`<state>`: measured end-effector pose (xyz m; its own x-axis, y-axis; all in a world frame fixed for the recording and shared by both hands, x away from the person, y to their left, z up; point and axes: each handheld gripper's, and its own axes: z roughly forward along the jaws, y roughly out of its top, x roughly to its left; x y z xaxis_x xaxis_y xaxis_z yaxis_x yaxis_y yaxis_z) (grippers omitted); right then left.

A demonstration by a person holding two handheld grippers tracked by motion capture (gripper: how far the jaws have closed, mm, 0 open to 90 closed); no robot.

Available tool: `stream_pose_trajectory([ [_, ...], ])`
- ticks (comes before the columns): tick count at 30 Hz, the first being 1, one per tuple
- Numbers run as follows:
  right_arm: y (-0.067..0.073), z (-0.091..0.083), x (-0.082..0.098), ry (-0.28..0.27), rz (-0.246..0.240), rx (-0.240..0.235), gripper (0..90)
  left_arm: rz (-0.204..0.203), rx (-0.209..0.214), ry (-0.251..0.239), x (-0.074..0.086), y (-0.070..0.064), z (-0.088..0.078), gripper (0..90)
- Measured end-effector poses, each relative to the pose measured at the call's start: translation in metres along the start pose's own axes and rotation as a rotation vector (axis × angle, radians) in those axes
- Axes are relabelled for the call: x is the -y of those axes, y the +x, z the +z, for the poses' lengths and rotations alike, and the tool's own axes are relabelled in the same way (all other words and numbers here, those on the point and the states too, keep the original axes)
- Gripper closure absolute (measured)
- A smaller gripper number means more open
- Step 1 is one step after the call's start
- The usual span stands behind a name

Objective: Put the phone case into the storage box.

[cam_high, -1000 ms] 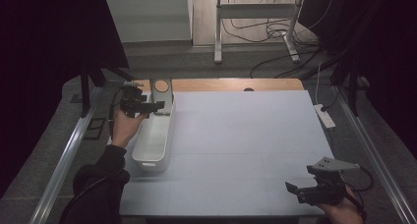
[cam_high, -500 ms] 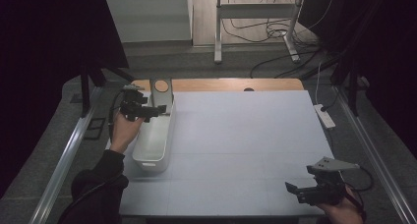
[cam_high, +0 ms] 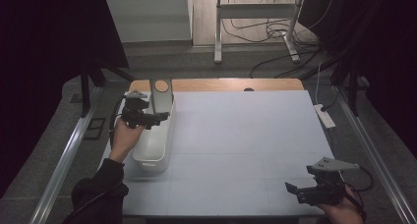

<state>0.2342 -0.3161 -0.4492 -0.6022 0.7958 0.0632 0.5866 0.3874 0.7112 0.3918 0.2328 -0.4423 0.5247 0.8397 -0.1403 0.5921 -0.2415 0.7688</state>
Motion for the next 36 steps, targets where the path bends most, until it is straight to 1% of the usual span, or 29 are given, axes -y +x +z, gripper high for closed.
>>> stream_pose_trajectory([
  [2, 0.000, 0.000, 0.000, 0.000, 0.000, 0.000, 3.5, 0.003, -0.003, -0.003, 0.002, -0.002, 0.000, 3.7],
  [7, 0.000, 0.000, 0.000, 0.001, 0.000, 0.000, 3.5, 0.035, -0.016, -0.001, 0.004, -0.007, -0.002, 3.8],
  [14, 0.000, 0.000, 0.000, 0.001, -0.001, 0.000, 3.5, 0.051, -0.018, -0.002, 0.007, -0.012, -0.003, 3.6],
  [17, 0.000, 0.000, 0.000, -0.001, -0.002, -0.001, 3.5, 0.043, -0.012, -0.008, 0.010, -0.012, -0.004, 3.5],
  [24, 0.000, -0.001, 0.000, -0.004, -0.001, 0.002, 3.1, 0.029, -0.002, -0.001, 0.017, -0.013, -0.005, 3.1],
  [36, 0.000, -0.001, 0.000, -0.009, 0.000, 0.009, 1.7, 0.043, 0.005, 0.006, 0.019, -0.018, -0.009, 3.0],
])
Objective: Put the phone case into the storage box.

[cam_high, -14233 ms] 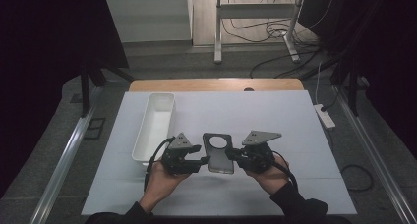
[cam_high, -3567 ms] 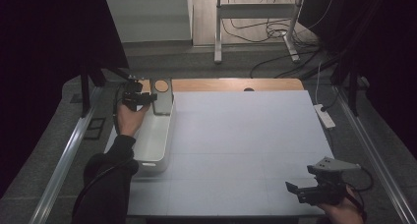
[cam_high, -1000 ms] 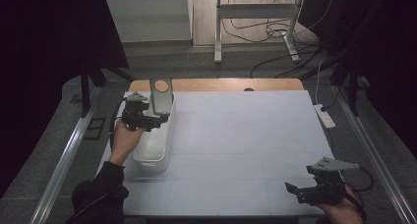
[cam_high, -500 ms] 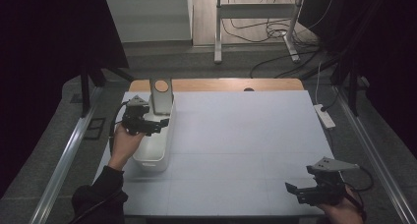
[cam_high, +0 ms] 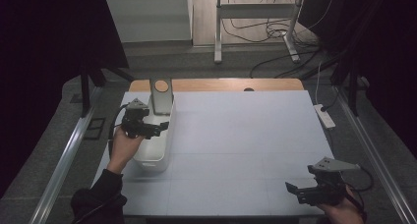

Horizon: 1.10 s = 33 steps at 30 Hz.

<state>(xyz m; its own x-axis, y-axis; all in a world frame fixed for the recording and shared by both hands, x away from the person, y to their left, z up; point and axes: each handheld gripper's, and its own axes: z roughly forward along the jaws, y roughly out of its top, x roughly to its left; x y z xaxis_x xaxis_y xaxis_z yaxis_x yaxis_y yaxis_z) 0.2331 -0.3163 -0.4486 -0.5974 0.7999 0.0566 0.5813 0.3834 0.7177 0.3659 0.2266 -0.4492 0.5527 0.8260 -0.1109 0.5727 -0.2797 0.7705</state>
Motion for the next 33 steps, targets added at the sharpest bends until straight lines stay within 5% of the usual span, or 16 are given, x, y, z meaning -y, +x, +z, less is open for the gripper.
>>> stream_pose_trajectory([
  [33, 0.000, 0.000, 0.000, -0.001, -0.010, -0.008, 1.7, -0.008, 0.054, 0.010, 0.011, -0.021, -0.015, 3.2],
])
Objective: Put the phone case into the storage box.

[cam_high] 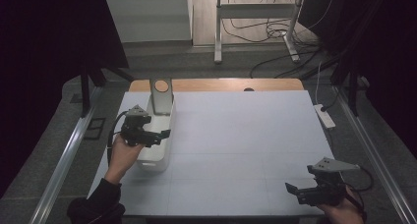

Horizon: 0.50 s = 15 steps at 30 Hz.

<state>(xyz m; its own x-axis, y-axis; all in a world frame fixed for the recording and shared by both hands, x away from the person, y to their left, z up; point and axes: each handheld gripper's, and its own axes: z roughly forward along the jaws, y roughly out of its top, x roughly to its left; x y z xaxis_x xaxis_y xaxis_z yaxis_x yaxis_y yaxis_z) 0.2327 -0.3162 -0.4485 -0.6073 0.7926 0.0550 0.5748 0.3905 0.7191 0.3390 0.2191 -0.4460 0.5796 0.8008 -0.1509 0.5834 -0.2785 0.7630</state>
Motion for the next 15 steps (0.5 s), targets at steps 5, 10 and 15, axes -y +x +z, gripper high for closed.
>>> stream_pose_trajectory([
  [5, 0.000, 0.000, 0.000, 0.001, -0.001, -0.002, 1.7, -0.003, 0.017, -0.009, 0.002, -0.005, -0.003, 3.2],
  [10, 0.000, 0.000, 0.000, 0.002, -0.002, -0.003, 1.7, 0.002, 0.029, -0.019, 0.003, -0.009, -0.005, 3.1],
  [15, 0.000, 0.000, 0.000, 0.003, -0.002, -0.004, 1.6, 0.006, 0.037, -0.025, 0.005, -0.012, -0.006, 3.0],
])
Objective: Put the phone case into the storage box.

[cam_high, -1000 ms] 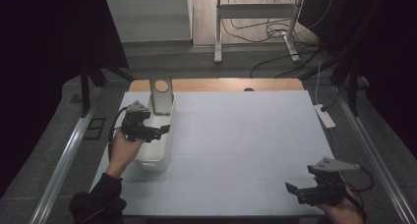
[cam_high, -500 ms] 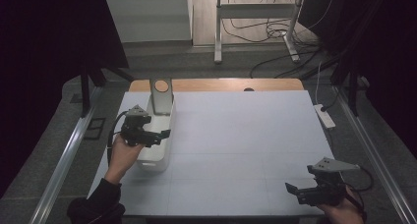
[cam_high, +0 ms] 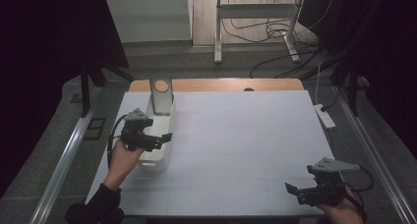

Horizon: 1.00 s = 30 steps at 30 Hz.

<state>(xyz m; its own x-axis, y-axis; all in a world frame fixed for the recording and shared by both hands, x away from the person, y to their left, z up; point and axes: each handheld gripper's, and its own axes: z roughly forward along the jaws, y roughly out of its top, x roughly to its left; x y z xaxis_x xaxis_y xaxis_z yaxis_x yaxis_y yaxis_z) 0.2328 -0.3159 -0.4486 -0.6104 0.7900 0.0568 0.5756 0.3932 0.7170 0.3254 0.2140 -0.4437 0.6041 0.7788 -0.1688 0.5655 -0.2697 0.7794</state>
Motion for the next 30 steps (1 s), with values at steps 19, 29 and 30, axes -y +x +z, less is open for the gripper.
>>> stream_pose_trajectory([
  [19, 0.000, 0.000, 0.000, 0.003, 0.002, -0.003, 1.7, 0.018, 0.031, -0.003, 0.006, -0.014, -0.008, 1.5],
  [29, 0.000, 0.000, 0.000, 0.004, 0.001, -0.002, 1.7, 0.024, 0.032, -0.008, 0.009, -0.019, -0.012, 1.5],
  [30, 0.000, 0.000, 0.000, 0.004, 0.001, -0.002, 1.6, 0.025, 0.032, -0.009, 0.009, -0.020, -0.013, 1.5],
])
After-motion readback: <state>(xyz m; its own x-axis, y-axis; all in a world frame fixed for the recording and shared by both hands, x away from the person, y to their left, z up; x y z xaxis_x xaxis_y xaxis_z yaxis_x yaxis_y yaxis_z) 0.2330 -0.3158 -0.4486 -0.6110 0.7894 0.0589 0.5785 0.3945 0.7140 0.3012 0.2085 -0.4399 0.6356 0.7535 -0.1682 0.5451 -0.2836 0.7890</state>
